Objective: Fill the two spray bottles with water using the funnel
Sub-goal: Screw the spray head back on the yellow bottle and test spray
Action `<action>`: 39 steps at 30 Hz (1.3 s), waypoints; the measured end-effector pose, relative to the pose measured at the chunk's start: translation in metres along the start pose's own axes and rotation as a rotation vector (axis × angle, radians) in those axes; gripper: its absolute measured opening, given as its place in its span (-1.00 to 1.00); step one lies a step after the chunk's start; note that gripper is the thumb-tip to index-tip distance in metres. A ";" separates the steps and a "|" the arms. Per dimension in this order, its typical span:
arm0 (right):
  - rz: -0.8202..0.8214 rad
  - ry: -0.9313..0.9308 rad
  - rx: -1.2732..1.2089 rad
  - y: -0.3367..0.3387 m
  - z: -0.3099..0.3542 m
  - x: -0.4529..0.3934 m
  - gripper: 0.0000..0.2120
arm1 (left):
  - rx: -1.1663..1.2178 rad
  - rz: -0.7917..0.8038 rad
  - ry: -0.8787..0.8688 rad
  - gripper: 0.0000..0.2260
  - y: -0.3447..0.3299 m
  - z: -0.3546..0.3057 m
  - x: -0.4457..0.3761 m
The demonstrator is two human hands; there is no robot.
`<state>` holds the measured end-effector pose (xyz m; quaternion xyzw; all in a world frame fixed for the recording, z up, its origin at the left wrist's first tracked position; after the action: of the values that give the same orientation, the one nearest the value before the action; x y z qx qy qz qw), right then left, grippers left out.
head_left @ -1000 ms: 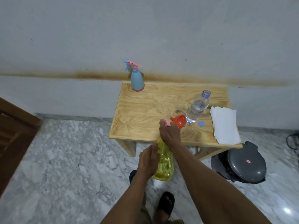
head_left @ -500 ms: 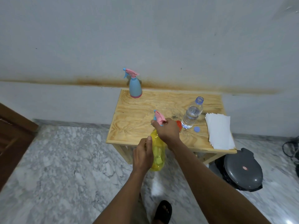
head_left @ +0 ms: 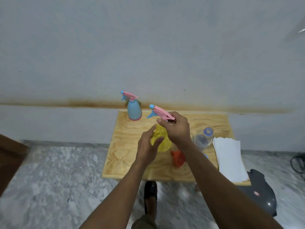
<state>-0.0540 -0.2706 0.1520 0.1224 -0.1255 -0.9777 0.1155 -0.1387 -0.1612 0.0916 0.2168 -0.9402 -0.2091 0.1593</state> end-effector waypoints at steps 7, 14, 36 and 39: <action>-0.047 -0.014 0.081 -0.017 -0.036 -0.082 -0.75 | 0.088 -0.023 0.068 -0.49 -0.016 -0.001 -0.102; -0.050 -0.054 0.105 -0.039 -0.078 -0.132 -0.71 | 0.069 -0.016 0.154 -0.48 -0.034 0.011 -0.171; -0.019 -0.118 0.147 -0.050 -0.106 -0.164 -0.66 | -0.043 -0.053 0.200 -0.55 -0.059 0.027 -0.215; -0.016 -0.126 0.138 -0.049 -0.106 -0.165 -0.64 | -0.081 -0.064 0.184 -0.58 -0.059 0.027 -0.217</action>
<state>0.1200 -0.2052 0.0740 0.0696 -0.1986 -0.9734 0.0910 0.0563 -0.0982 -0.0039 0.2582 -0.9050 -0.2312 0.2468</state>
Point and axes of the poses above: each hand's wrist, its own x-axis away from the middle knuckle, its own y-axis out of the back of the hand, z = x × y, the point moved 2 cm from there along -x, towards the middle knuckle, and after that the axes turned 13 degrees about y, right-handed, at the moved point
